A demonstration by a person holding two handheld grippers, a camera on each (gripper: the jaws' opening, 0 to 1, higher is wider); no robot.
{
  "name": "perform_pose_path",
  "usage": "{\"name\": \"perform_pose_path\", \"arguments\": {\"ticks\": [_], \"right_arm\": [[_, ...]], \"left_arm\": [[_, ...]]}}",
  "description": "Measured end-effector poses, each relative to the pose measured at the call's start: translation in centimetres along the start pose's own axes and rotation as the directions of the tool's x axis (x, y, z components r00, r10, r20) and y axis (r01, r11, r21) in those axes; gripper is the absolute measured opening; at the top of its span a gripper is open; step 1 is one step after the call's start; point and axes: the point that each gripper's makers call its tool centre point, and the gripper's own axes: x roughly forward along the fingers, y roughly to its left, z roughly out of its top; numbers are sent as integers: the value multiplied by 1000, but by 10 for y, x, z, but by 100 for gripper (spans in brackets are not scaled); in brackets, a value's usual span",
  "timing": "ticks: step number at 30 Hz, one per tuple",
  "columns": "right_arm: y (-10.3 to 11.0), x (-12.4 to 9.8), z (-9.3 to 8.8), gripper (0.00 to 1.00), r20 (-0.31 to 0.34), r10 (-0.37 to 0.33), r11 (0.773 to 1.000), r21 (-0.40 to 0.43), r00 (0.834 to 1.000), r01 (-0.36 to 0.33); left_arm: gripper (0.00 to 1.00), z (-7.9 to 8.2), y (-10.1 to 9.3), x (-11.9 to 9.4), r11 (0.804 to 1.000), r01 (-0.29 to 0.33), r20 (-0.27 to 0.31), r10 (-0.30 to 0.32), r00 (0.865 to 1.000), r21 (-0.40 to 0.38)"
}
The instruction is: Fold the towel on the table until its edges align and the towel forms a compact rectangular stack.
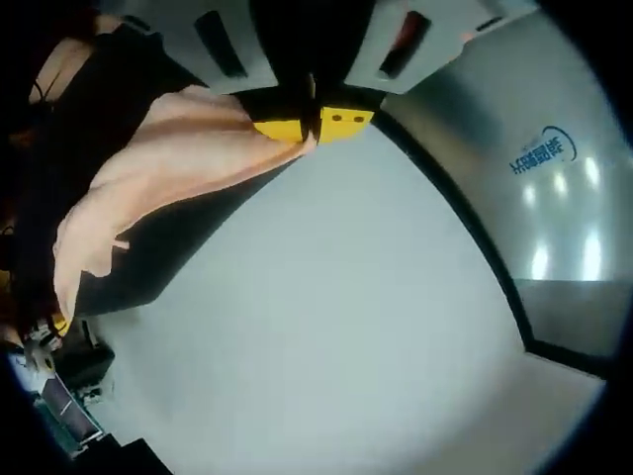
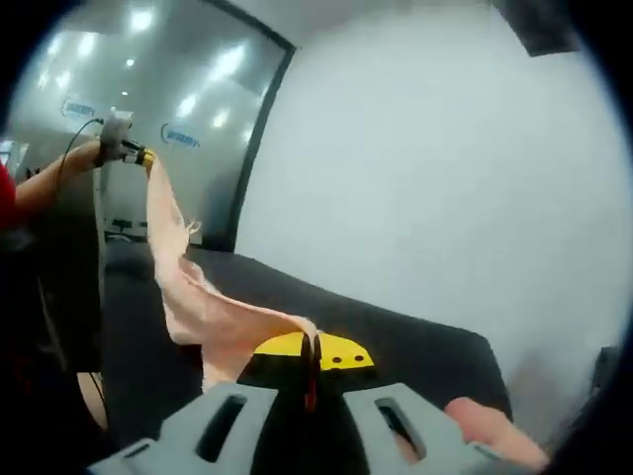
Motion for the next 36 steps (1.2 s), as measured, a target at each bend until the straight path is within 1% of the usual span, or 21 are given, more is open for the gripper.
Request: {"name": "perform_pose_path", "arguments": {"ticks": [3,6,10,12,14,15,16,17,19,22,23,25,26,28,29,30,31,32,33,35,36], "right_arm": [[-13,-11,22,0,24,-56,997,-48,998,57],[-23,-23,42,0,51,-100,992,-69,994,103],[-32,-44,76,0,115,-137,985,-87,984,148],[-37,-54,96,0,155,-162,979,-98,975,179],[-41,-62,113,0,173,-166,977,-107,971,186],[-43,-66,124,0,184,-169,972,-131,968,195],[-46,-68,132,0,184,-175,964,-167,967,207],[-49,-70,138,0,177,-182,956,-196,967,216],[-58,-73,152,0,176,-204,942,-231,963,242],[-68,-78,168,0,169,-232,929,-253,958,269],[-69,-81,173,0,168,-237,928,-252,957,274],[-68,-89,183,0,171,-242,930,-240,955,278],[-65,-94,186,0,167,-240,932,-237,956,275],[-61,-99,184,0,101,-235,936,-243,967,253],[-59,-100,185,0,96,-234,934,-253,967,251],[-55,-98,182,0,62,-226,929,-285,972,234],[-55,-94,175,0,10,-229,929,-296,973,222],[-56,-90,172,0,-9,-231,926,-309,973,217],[-61,-77,171,0,-16,-249,910,-346,968,228],[-72,-52,159,0,-66,-266,904,-362,962,226],[-79,-38,151,0,-91,-273,901,-373,958,221]], "left_arm": [[3,-3,1,0,1000,-10,0,10,1000,6],[3,-3,6,-3,1000,-20,6,20,1000,6],[3,6,17,-6,999,-54,43,54,998,-4],[2,16,22,-12,997,-76,82,76,994,-4],[2,27,28,-18,993,-111,103,108,989,26],[1,33,31,-19,991,-127,116,122,986,38],[0,37,32,-19,990,-133,118,127,985,46],[0,43,32,-20,988,-134,119,124,985,76],[0,49,32,-24,985,-128,114,115,987,117],[0,64,33,-28,977,-134,139,111,984,164],[0,69,31,-32,976,-137,140,114,984,172],[0,77,39,-39,973,-155,144,131,981,169],[0,82,42,-45,972,-173,158,148,976,158],[0,82,48,-50,972,-187,157,164,974,141],[0,79,50,-48,973,-182,139,162,977,140],[0,74,49,-45,974,-172,115,156,981,150],[0,71,47,-38,973,-166,105,151,983,158],[0,67,45,-31,975,-156,95,142,985,160],[0,63,37,-22,978,-132,75,121,990,164],[0,52,39,5,978,-111,43,105,994,176],[0,44,37,17,977,-95,13,95,995,191]]}}
